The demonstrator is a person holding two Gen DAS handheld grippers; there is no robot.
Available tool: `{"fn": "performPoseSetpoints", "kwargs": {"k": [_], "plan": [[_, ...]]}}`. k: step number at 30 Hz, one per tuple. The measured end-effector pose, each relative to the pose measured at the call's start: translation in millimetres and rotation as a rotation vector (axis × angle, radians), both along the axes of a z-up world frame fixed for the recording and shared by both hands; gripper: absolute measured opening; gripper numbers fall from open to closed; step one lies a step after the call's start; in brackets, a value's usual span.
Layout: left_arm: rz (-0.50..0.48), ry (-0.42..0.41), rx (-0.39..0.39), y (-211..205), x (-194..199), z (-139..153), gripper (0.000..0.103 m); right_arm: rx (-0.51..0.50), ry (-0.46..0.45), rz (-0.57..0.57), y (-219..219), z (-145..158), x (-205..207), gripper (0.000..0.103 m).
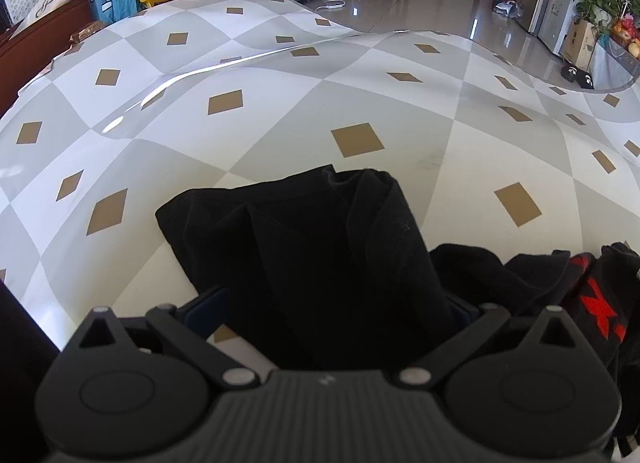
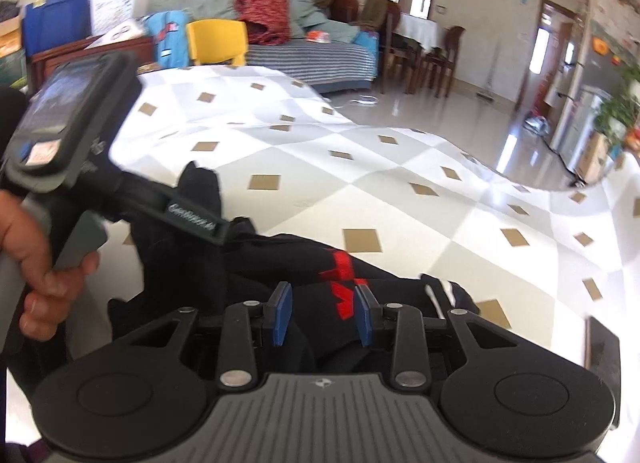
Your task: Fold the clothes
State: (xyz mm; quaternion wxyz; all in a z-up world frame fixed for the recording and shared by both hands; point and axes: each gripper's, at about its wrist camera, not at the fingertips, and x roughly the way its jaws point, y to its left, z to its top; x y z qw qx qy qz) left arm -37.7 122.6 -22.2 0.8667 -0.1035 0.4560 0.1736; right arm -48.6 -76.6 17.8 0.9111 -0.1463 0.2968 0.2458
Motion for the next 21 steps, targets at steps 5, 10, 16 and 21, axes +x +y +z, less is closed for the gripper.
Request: {"fn": "performPoseSetpoints", "kwargs": {"k": [5,10,16,21], "plan": [[-0.034,0.022,0.038,-7,-1,-1,0.103,-0.014,0.046,-0.262,-25,0,20,0.035],[-0.065,0.025,0.066,-13,-3,2,0.103,0.004,0.108,-0.390,-46,-7,31,0.036],[-0.073,-0.091,0.063,-15,-11,23,0.103,0.011,0.167,-0.433,-52,-17,33,0.040],[-0.117,-0.188,-0.004,-18,-9,38,0.103,0.010,0.231,-0.455,-50,-27,38,0.042]]}}
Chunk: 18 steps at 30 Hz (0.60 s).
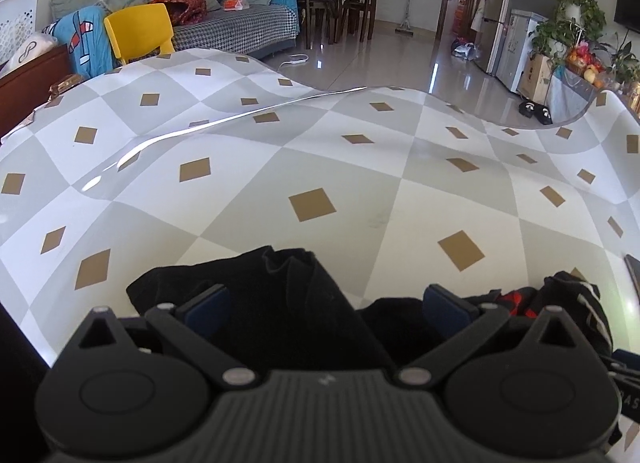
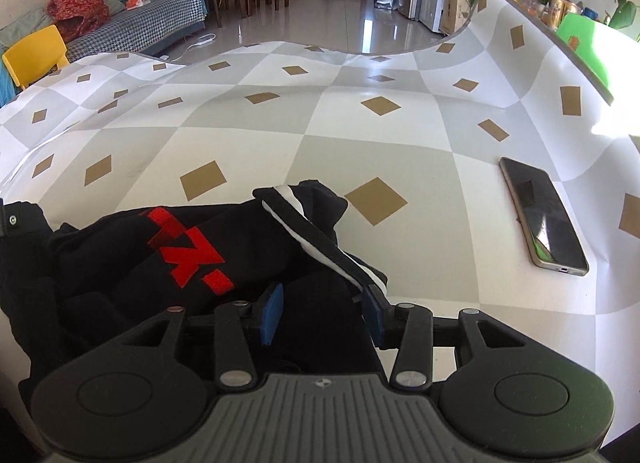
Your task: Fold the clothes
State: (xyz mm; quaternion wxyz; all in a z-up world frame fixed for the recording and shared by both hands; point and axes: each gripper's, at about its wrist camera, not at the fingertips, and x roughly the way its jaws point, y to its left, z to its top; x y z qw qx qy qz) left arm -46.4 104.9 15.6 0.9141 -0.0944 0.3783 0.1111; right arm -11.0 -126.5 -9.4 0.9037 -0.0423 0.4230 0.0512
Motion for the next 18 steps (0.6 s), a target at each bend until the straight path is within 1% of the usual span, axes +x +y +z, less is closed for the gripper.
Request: {"fn": "performPoseSetpoints", "kwargs": {"k": [3,5,8,11,18], "plan": [[-0.064,0.021,-0.048,-7,11,-3,0.103,-0.020,0.006,0.007,3,-3,0,0.043],[-0.116,0.044,-0.066,-15,20,-9,0.103,-0.029,0.010,0.010,4,-5,0,0.043],[-0.168,0.073,-0.045,-28,32,-18,0.103,-0.034,0.020,0.008,5,-7,1,0.043],[-0.219,0.107,-0.057,-36,43,-28,0.103,-0.027,0.028,0.001,4,-9,3,0.043],[-0.239,0.161,0.017,-49,53,-50,0.103,-0.038,0.023,0.002,7,-12,6,0.043]]}}
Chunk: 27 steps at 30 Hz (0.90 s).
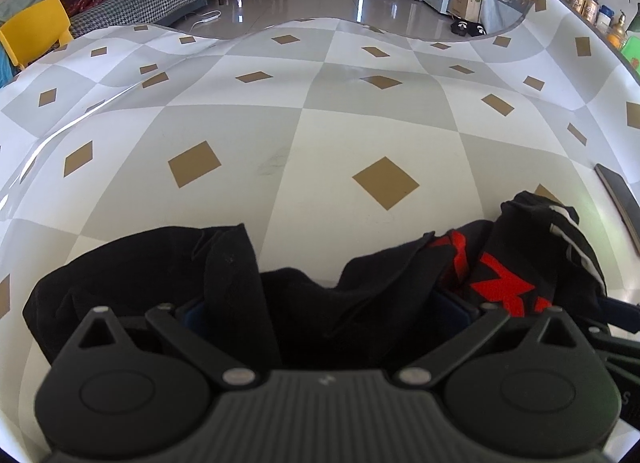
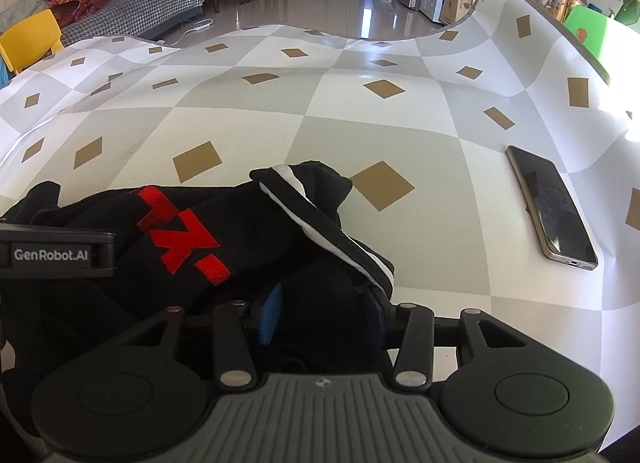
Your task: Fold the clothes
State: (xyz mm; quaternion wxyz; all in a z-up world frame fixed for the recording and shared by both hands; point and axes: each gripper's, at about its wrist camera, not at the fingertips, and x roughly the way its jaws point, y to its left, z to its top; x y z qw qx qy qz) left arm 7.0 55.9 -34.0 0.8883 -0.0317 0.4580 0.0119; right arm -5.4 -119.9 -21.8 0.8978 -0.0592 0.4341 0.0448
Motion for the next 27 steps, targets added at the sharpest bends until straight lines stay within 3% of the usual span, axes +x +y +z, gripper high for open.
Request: {"fn": "performPoseSetpoints", "kwargs": {"k": [4,8,12,15,23,27], "plan": [[0.000,-0.003,0.012,-2,3,-4,0.100,-0.005,-0.009,0.013,3,-2,2,0.040],[0.009,-0.014,0.009,-2,3,-6,0.076,-0.003,-0.011,0.029,7,-4,6,0.026],[0.047,-0.033,0.001,3,2,-3,0.056,-0.017,-0.035,0.067,17,-5,11,0.020],[0.099,-0.045,0.017,10,1,-1,0.051,-0.022,-0.065,0.102,26,-5,17,0.016],[0.292,-0.109,0.085,39,-1,12,0.049,-0.042,-0.170,0.134,37,2,32,0.010],[0.358,-0.195,0.182,45,-6,26,0.049,-0.032,-0.200,0.083,32,6,40,0.010]]}}
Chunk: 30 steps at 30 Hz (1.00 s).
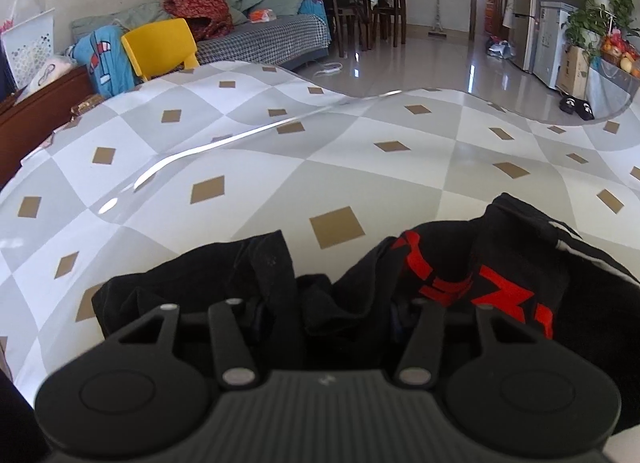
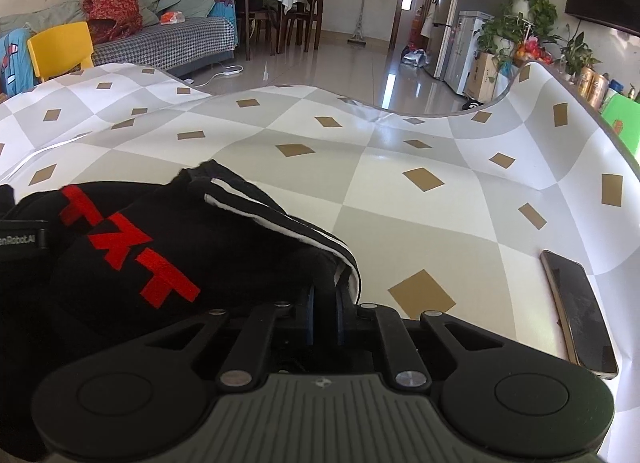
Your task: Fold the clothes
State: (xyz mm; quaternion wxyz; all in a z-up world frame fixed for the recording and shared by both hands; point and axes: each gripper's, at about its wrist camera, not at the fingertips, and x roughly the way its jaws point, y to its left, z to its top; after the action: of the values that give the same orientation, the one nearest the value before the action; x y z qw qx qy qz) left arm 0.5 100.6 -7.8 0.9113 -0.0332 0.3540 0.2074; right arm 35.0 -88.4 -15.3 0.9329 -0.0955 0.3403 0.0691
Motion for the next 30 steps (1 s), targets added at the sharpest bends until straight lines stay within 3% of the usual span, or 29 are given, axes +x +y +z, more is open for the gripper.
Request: {"fn": "performPoseSetpoints", "kwargs": {"k": [8,10,14,20,25,30], "plan": [[0.009,-0.045,0.105,-6,-6,11,0.049,-0.014,-0.033,-0.092,-12,4,3,0.010],[-0.031,-0.014,0.074,-10,-7,7,0.051,-0.027,-0.033,-0.095,-12,3,2,0.010],[-0.120,0.059,-0.008,-17,-8,-4,0.065,0.040,0.013,-0.183,-28,3,6,0.016],[-0.217,0.065,0.004,-34,-22,-10,0.074,0.101,0.020,-0.245,-45,9,4,0.027],[-0.187,-0.010,0.014,-32,-32,2,0.078,0.173,0.006,-0.264,-59,19,-3,0.032],[-0.137,-0.041,0.022,-24,-34,11,0.081,0.170,0.030,-0.292,-70,22,-10,0.035]]}}
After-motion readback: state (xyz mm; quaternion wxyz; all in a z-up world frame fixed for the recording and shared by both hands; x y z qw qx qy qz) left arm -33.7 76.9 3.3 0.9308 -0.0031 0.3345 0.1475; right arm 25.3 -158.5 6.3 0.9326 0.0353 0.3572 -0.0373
